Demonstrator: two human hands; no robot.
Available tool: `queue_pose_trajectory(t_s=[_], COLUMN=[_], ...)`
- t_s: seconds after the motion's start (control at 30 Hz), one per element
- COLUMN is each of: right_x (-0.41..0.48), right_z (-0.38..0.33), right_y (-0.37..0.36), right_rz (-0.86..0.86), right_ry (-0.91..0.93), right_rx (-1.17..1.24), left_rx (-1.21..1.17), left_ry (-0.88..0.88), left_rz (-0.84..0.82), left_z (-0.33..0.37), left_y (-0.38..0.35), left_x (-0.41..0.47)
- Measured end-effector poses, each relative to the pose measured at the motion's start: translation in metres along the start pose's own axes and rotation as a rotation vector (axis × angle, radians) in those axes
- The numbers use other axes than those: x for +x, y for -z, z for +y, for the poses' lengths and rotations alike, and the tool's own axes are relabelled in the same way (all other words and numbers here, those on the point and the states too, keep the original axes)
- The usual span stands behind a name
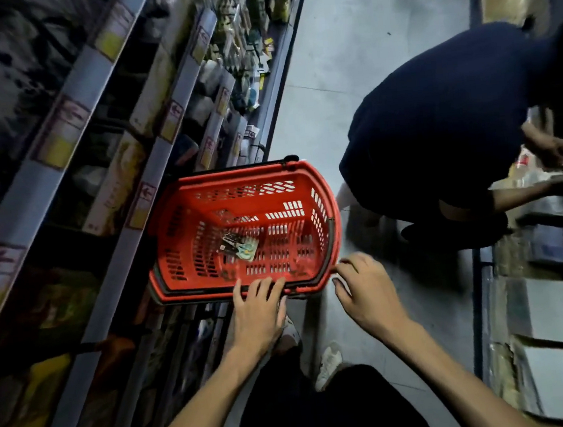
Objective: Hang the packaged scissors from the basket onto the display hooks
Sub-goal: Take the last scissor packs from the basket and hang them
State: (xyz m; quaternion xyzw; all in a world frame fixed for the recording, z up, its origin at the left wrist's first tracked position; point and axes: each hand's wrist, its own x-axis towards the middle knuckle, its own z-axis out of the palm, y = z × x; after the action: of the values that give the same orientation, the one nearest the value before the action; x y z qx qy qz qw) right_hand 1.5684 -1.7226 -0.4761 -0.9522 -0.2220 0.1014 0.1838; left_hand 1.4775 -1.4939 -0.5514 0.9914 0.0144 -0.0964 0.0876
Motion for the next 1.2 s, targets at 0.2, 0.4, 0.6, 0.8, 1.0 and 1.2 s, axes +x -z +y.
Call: queue_pose_trajectory(t_s=[0.2,0.4,0.6,0.8,1.0,1.2], right_x=[0.087,0.107,0.112,0.112,0.113,0.115], right_z=[-0.007,-0.001,0.004,0.012,0.018,0.020], right_y=[-0.033,-0.056,-0.060,-0.073,-0.081,-0.086], right_rz=[-0.014,-0.211,-0.163,-0.101,-0.090,-0.082], right_ry=[0.122,0.165,0.206,0.223,0.256,0.262], right_rx=[-0.124,-0.246,-0.227,-0.191,-0.215,-0.213], left_rx=[-0.083,-0.158,-0.071,0.100,0.251,0.290], left_ry=[0.039,0.252,0.308,0.295,0.120,0.147], left_rz=[-0.090,-0.346,-0.508,-0.637,-0.638,-0.628], left_z=[-0.033,-0.066,-0.092,-0.124,-0.149,-0.174], left_y=[0.009,0.018,-0.027,-0.107,-0.149,-0.179], left_x=[0.032,0.083,0.140,0.185,0.215,0.227])
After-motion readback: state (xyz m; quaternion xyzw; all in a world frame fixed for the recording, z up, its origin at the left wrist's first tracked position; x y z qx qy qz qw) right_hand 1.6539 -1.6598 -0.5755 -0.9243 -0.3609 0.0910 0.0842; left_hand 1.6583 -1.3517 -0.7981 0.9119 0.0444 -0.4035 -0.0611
